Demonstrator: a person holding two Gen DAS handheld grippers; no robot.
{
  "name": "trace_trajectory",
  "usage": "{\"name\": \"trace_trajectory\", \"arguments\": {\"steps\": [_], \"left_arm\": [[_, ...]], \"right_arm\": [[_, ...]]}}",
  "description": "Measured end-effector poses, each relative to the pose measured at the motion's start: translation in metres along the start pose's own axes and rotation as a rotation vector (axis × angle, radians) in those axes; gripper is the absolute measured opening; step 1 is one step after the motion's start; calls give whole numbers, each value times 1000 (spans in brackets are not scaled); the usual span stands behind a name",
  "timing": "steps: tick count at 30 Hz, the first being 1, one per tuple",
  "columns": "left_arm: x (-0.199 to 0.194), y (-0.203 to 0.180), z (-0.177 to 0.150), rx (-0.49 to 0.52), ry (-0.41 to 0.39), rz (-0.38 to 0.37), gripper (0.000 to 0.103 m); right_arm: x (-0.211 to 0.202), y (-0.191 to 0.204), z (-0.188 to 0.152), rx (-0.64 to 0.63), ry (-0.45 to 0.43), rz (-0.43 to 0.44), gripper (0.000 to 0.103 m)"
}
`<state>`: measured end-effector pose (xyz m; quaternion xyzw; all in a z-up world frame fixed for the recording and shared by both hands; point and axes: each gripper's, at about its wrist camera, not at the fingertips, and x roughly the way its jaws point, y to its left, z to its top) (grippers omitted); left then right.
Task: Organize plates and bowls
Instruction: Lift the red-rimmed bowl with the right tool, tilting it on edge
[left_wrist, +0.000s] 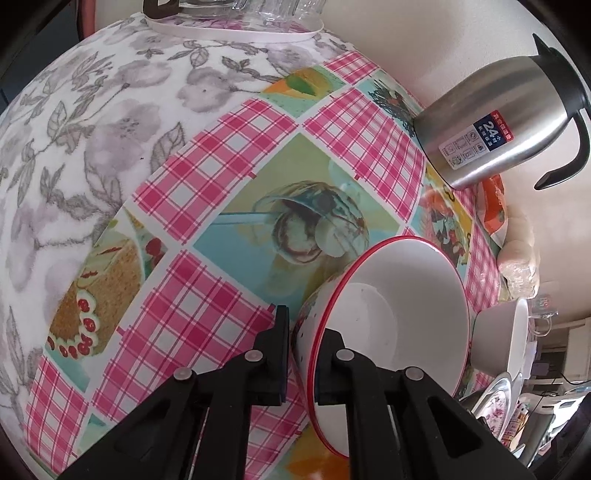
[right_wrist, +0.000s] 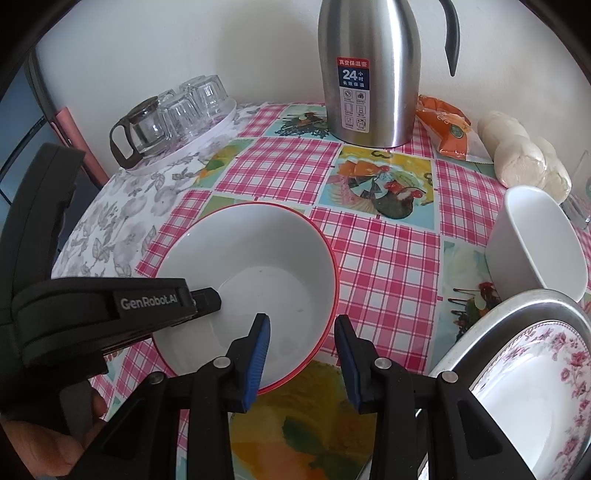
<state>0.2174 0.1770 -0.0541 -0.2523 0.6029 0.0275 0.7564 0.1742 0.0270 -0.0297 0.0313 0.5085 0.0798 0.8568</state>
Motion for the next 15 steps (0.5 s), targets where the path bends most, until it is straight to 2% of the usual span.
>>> {"name": "trace_trajectory", "arguments": {"steps": [4,8,15], "left_arm": [[-3,10,1,-12,4,-10,9],[-6,19,1,-32,7,-21,9],[-4,25,4,-50,15,-55,10]], "right_arm": [[0,-1,1,15,-3,-5,38],[-3,-15,4,88,-28,48,38],[-3,-24,10,135,-27,97,38]]}}
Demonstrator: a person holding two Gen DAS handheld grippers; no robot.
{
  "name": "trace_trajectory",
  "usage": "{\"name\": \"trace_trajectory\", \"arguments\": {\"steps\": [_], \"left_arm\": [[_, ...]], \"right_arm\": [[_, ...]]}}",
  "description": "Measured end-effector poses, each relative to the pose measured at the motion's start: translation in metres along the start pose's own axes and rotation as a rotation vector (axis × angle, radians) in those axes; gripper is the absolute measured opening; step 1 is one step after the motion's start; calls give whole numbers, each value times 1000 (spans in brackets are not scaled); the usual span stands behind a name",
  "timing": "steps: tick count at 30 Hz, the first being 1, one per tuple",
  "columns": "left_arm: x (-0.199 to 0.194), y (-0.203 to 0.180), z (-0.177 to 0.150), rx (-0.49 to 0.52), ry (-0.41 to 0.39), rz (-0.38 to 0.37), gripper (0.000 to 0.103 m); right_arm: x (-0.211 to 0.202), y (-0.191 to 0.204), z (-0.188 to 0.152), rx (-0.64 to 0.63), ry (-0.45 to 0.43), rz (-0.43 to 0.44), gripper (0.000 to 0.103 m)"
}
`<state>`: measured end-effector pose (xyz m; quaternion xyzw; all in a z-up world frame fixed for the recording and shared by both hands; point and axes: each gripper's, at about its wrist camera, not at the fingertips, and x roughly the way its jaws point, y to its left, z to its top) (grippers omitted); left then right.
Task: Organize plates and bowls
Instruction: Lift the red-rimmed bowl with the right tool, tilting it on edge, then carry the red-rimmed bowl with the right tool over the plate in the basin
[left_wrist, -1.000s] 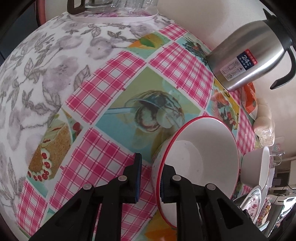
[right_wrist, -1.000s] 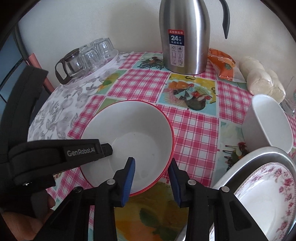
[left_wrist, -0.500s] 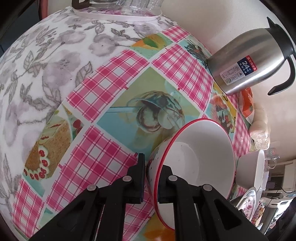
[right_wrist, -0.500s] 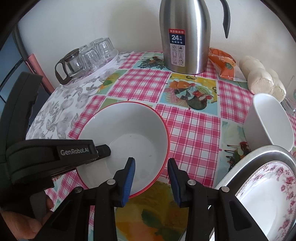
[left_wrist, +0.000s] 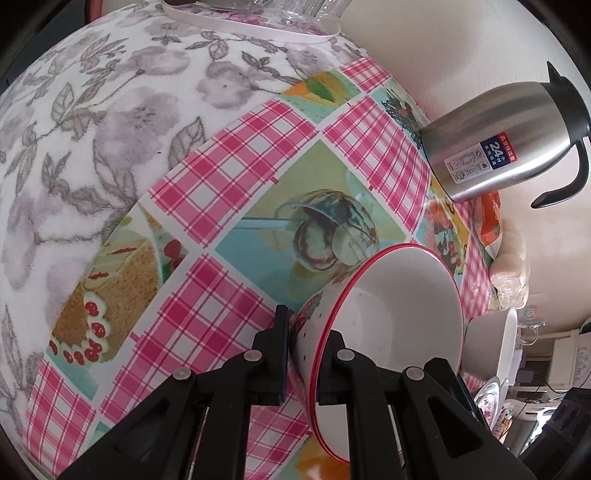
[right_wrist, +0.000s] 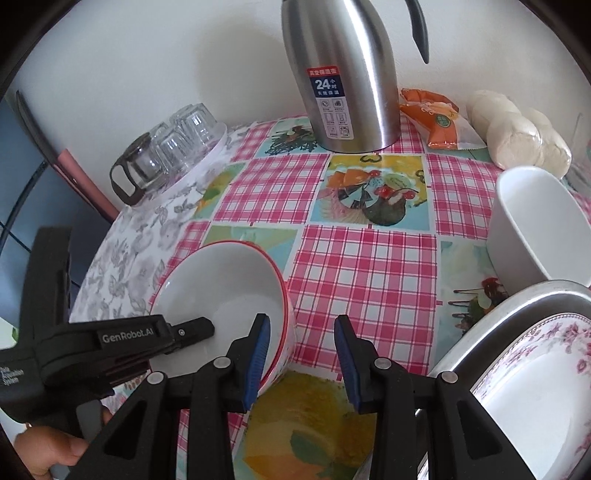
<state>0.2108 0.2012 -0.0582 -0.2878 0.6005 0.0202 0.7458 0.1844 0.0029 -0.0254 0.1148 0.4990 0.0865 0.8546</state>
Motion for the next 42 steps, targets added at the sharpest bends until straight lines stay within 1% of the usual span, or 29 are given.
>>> {"name": "trace_trajectory", "arguments": {"steps": [3,4,6,8,12,14,16,19,22,24,26,28,30,33,38,42], "left_arm": [[1,2,2,-7,2,-13,10],[1,1,2,-6,2,-14,10],[1,2,2,-7,3,-19,11],[1,3,2,-9,5,-31,11],[1,5,4,-14,8,-46,12],[0,6,4,-11,4,-42,12],[0,5,4,-7,2,-37,12],[-1,5,3,-7,2,-32,12],[-3,3,1,-1,4,-10,12],[-4,4,0,-4,8,-17,12],[-7,3,-1,-1,13,-39,12],[-12,-1,-2,10,3,-44,13],[-20,-11,-4,47,-21,-24,13],[-30,-19,-6,73,-45,-15,13],[-54,-33,-8,105,-94,-48,13],[-82,-54,-15,151,-148,-84,13]], "right_arm": [[1,2,2,-2,15,-13,37],[2,5,2,-12,19,-22,32],[5,9,3,-16,38,-22,27],[13,14,4,-17,58,-40,20],[27,15,3,10,104,-32,18],[32,19,1,-4,117,-52,18],[34,23,-2,-17,122,-75,18],[34,23,-4,-16,124,-84,18],[32,26,-7,-28,126,-95,18],[30,25,-9,-26,121,-82,18],[25,24,-10,-27,113,-74,18],[18,23,-10,-22,97,-64,18],[13,20,-9,-13,82,-50,18],[4,19,-8,-6,70,-36,18],[-20,19,-3,3,16,-4,18],[-51,18,4,1,-52,6,18]]}}
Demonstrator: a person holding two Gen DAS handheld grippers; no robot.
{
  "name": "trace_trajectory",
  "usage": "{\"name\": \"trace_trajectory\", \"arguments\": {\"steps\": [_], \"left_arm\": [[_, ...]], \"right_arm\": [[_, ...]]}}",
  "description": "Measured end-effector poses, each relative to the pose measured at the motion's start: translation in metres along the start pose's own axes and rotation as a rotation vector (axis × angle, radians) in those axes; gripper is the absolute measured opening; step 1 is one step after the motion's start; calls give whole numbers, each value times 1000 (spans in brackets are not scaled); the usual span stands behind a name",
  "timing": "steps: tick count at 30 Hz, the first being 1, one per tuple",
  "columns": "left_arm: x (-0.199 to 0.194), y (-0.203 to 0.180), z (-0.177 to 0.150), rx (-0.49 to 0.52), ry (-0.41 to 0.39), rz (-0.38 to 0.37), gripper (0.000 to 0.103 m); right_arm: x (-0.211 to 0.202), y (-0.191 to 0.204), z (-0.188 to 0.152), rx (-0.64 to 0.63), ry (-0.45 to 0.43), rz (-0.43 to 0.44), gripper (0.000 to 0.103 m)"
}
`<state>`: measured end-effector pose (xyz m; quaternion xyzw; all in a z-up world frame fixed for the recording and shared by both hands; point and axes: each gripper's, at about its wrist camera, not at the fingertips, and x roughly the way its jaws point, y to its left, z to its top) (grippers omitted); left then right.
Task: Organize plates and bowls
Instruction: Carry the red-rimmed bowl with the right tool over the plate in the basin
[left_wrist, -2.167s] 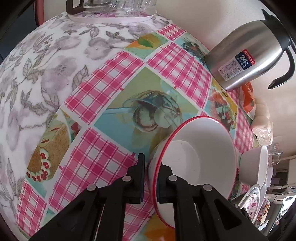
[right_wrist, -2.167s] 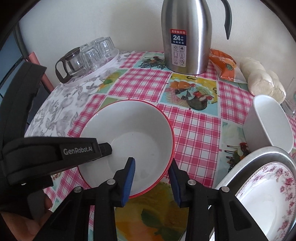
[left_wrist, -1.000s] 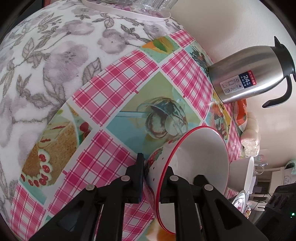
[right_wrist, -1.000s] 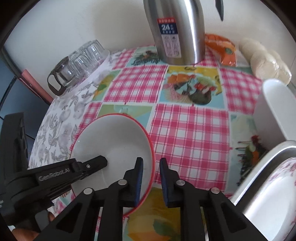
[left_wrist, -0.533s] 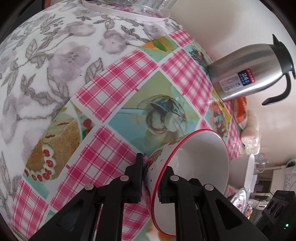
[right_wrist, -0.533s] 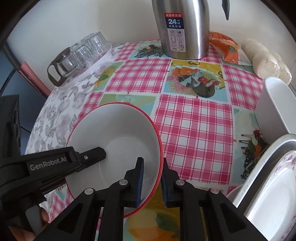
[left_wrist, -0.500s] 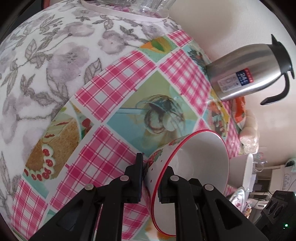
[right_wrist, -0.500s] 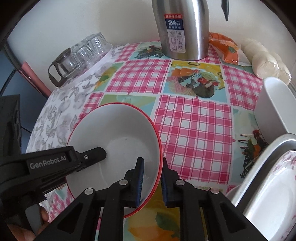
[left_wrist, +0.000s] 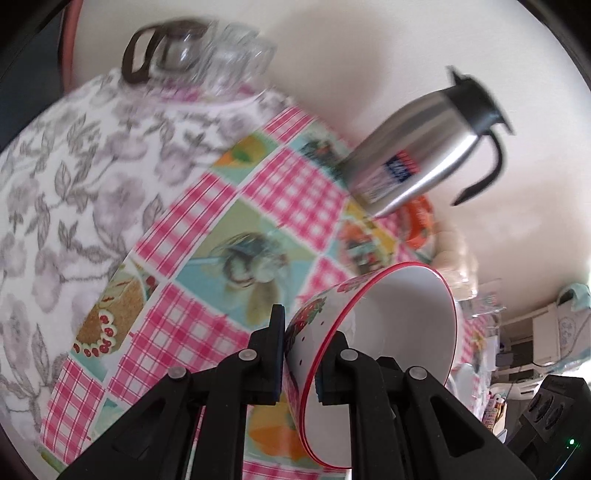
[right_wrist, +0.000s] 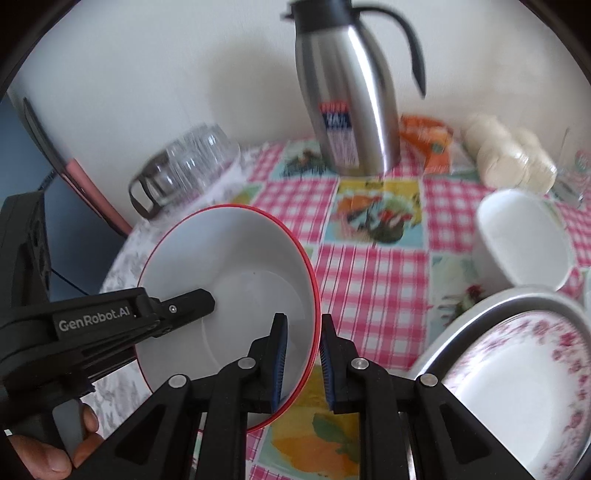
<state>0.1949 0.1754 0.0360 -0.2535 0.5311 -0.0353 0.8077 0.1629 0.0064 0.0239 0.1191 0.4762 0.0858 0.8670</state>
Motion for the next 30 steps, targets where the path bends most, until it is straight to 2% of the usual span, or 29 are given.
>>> {"name": "trace_trajectory", "arguments": {"steps": [5,12,21,24,30], "left_arm": [[-31,-34,-6,63,-61,-40,13],[-53,-83,-22,129,-113,-89,13],[-62,-143,-51,211,-127,-146,13],[-65,-163,-63,247,-136,-145,13],[-60,-181,-79,269,-120,-157,14]], "right_arm": [[-43,-8,10,7,-81,2,18],[-96,-29,16,5,-165,-15,18],[-150,-68,15,31,-219,-54,18],[-167,-84,12,34,-235,-77,18],[-184,-110,6,65,-235,-85,18]]}}
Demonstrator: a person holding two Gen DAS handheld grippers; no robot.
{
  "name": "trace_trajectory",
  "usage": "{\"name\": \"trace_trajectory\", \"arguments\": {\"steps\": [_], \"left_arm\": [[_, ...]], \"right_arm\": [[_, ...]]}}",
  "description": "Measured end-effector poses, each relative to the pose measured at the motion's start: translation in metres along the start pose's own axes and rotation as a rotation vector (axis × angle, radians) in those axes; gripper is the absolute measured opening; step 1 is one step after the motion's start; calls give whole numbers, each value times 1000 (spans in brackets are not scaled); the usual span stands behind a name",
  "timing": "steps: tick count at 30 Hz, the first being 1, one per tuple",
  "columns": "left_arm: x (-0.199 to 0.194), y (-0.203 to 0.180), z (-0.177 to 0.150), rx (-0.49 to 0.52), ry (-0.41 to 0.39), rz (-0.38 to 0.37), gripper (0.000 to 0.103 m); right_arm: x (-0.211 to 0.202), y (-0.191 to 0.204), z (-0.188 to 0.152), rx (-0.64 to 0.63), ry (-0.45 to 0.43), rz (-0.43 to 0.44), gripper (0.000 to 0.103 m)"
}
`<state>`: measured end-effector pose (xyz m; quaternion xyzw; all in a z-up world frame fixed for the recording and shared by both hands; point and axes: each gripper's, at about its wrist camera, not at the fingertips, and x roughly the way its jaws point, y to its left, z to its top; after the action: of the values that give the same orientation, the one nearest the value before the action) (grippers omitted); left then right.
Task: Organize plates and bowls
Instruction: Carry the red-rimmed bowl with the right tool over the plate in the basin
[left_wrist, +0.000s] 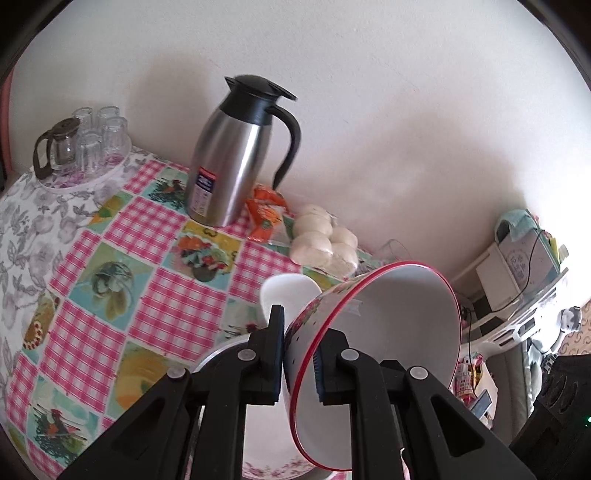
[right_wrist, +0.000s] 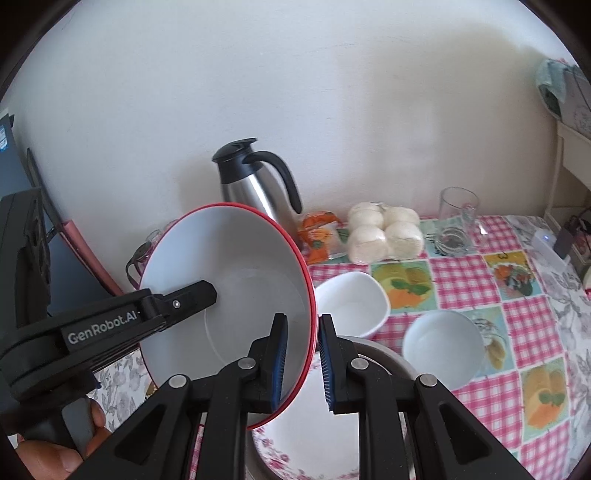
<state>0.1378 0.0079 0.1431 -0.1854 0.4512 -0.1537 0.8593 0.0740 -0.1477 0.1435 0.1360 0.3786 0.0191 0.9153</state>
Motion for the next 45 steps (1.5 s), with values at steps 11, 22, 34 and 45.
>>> {"name": "trace_trajectory", "arguments": {"steps": [11,22,34,45], "left_arm": [[22,-22,-19,1,50,-13,14],[52,-9,-38,-42,146,25,14],[75,5,-55,-63,235,64,14],[88,21,-65,-88,299,99,14]], "right_arm": [[-3,-36,-4,38,45,-38,18],[19,-54,-21,60,153,-70,19],[46,-65,-39,101,263,-75,19],[63,-64,-56,102,332,-87,20]]}}
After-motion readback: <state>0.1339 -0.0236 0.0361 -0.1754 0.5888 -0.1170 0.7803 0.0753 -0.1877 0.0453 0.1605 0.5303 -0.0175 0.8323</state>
